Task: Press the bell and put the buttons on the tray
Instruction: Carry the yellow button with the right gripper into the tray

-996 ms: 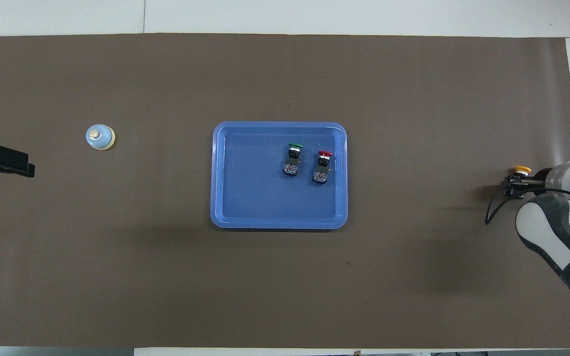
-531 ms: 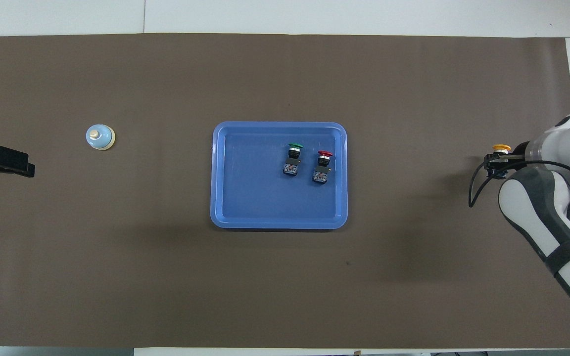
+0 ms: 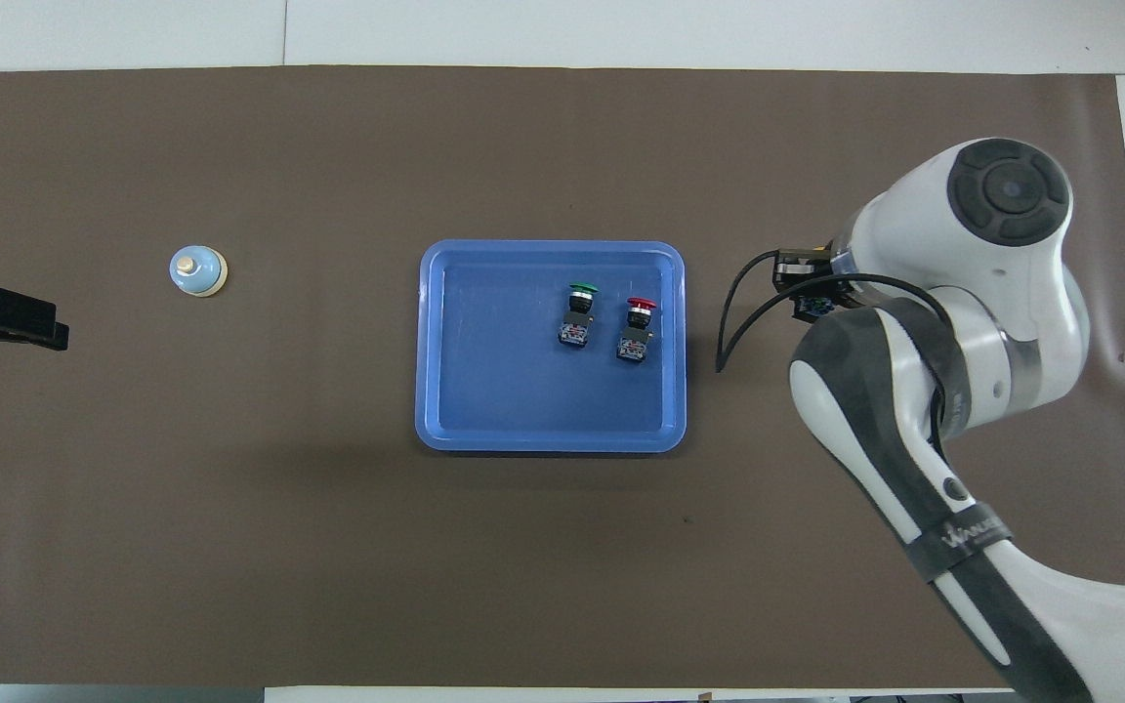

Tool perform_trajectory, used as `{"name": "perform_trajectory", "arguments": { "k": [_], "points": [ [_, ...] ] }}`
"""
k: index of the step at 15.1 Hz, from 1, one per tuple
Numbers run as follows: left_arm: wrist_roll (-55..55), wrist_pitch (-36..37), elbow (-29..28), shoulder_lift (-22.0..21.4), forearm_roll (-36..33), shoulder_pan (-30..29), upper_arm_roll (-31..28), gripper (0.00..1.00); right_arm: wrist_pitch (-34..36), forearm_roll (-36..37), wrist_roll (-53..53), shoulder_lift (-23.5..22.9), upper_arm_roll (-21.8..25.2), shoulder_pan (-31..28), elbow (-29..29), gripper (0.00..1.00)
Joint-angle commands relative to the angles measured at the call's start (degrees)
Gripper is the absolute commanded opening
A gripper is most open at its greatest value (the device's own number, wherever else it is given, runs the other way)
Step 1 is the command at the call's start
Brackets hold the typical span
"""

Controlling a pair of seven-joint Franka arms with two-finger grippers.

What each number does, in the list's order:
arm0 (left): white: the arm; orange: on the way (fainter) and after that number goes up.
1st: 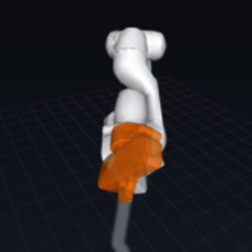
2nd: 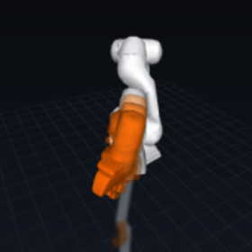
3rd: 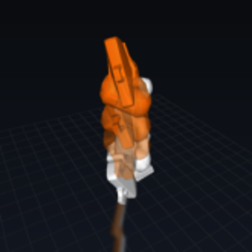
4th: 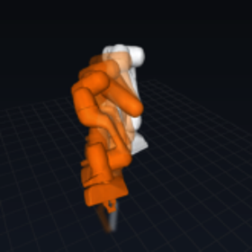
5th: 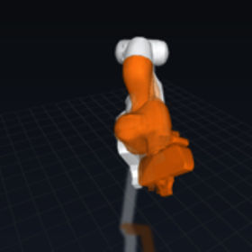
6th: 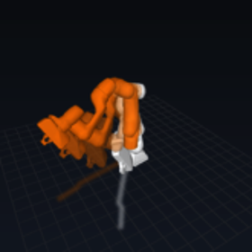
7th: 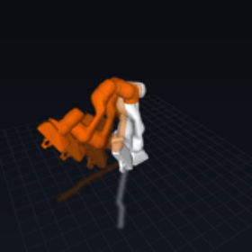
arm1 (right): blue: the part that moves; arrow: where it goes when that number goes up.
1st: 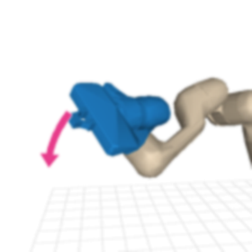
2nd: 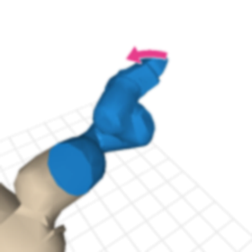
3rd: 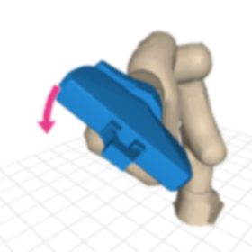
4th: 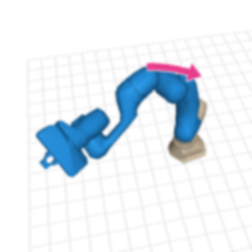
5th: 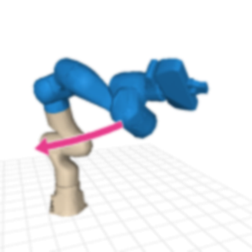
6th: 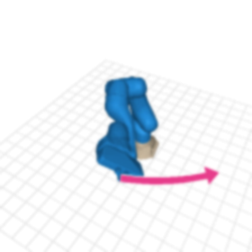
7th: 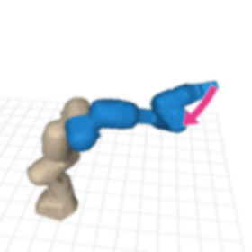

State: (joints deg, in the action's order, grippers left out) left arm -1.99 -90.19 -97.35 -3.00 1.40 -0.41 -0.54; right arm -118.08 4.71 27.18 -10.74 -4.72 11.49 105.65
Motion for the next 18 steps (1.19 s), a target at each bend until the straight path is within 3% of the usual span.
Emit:
{"name": "perform_trajectory", "arguments": {
  "k": [1,3,7,9,13,18],
  "points": [
    [0.58,0.01,-1.0,-1.21,-0.35,0.05,-0.07,1.0,2.33,-0.75,5.66,-3.05,0.24,5.28,-5.88,0.0],
    [0.58,0.01,-1.0,-1.21,-0.35,0.05,-0.07,1.0,2.77,-1.19,10.15,-4.89,0.24,9.24,-9.21,0.0],
    [0.58,0.01,-1.0,-1.21,-0.35,-0.03,-0.07,1.0,7.17,-3.04,21.75,-15.68,0.33,17.67,-22.21,0.0],
    [0.58,0.01,-1.0,-1.21,-0.35,0.06,-0.07,1.0,6.82,-2.86,23.52,-18.95,0.33,19.8,-24.43,0.0],
    [0.58,0.01,-1.0,-1.22,-0.35,0.05,0.01,1.0,2.35,-2.51,23.53,-21.43,0.33,22.96,-24.62,0.0],
    [0.58,0.01,-1.0,-1.21,-0.35,0.05,-0.07,1.0,-7.32,-2.25,23.53,-20.2,0.33,23.14,-15.22,0.0]
  ]
}}
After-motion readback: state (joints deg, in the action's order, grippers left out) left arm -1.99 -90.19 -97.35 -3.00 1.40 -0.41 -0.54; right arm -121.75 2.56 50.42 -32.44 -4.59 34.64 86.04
